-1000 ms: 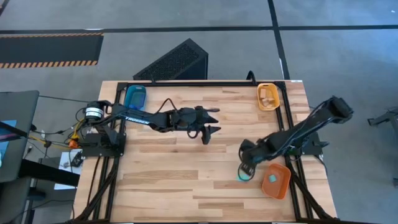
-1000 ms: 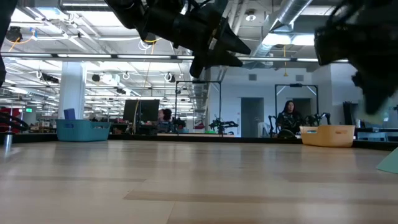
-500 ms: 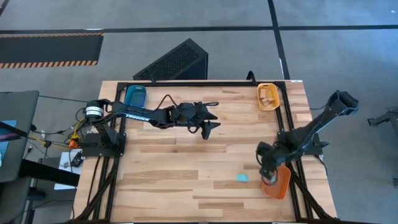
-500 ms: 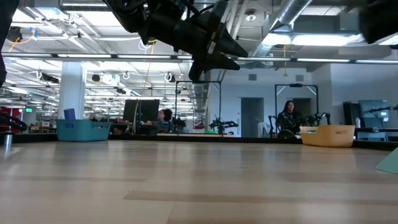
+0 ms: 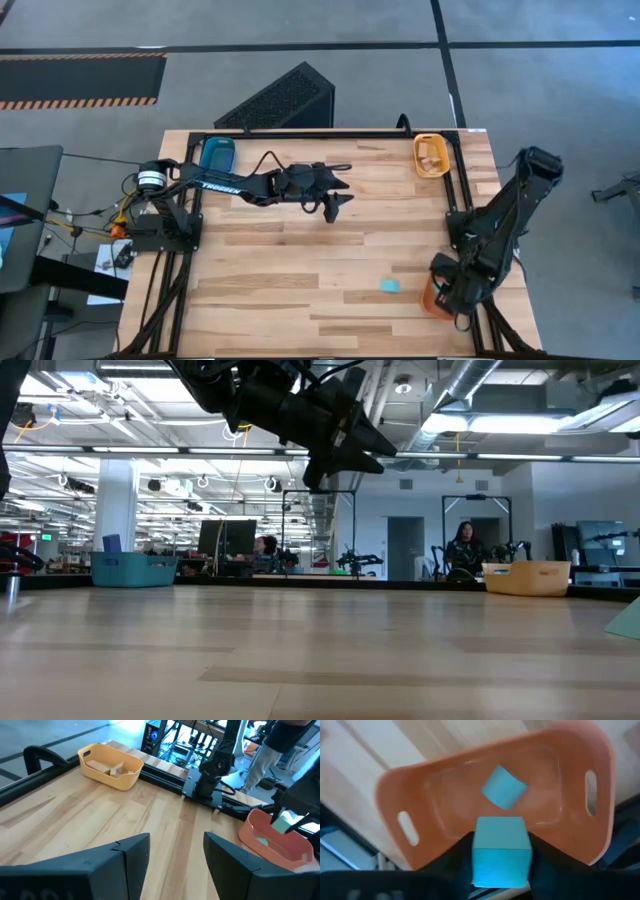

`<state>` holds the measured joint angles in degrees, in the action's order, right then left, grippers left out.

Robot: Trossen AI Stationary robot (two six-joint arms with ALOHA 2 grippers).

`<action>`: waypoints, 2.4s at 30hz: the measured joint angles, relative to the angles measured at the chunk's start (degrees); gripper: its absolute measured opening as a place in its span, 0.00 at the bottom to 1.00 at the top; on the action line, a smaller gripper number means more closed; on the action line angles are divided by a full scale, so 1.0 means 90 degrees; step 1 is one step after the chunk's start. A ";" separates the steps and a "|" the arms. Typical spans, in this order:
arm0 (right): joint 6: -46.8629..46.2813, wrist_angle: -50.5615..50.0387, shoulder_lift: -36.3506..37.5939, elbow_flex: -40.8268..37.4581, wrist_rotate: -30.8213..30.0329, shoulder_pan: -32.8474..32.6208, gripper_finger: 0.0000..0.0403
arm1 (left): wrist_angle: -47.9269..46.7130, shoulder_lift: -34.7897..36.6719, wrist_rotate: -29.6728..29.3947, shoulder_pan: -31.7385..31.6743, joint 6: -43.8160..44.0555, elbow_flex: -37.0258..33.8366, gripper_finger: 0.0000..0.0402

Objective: Sort & place blocks by color
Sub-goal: Put the top light blue block into the orange bin, then put the light blue block into the orange bin

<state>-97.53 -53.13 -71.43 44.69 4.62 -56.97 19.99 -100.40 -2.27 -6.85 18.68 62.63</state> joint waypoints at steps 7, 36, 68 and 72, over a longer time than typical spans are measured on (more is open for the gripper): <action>-0.0284 0.0235 -0.0288 0.0008 -0.0062 -0.0074 0.75 | 0.0000 0.0000 -0.0010 0.0000 -0.0049 0.0000 0.43; 0.5599 0.2668 -0.2528 0.0498 -0.1919 0.1821 0.73 | -0.0296 0.0000 0.0073 -0.0002 -0.1446 0.0000 0.43; 0.4421 0.0217 0.0111 0.0503 -0.1254 0.2014 0.29 | -0.0265 0.0000 0.0037 -0.0282 -0.1501 0.0000 0.43; 0.3338 -0.0436 0.0544 0.0502 -0.0810 0.1205 0.29 | -0.0107 0.0000 0.0045 -0.0277 -0.1119 -0.0001 0.43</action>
<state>-67.48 -57.05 -66.53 49.20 -2.67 -46.12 19.02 -100.40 -1.86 -9.34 8.61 62.62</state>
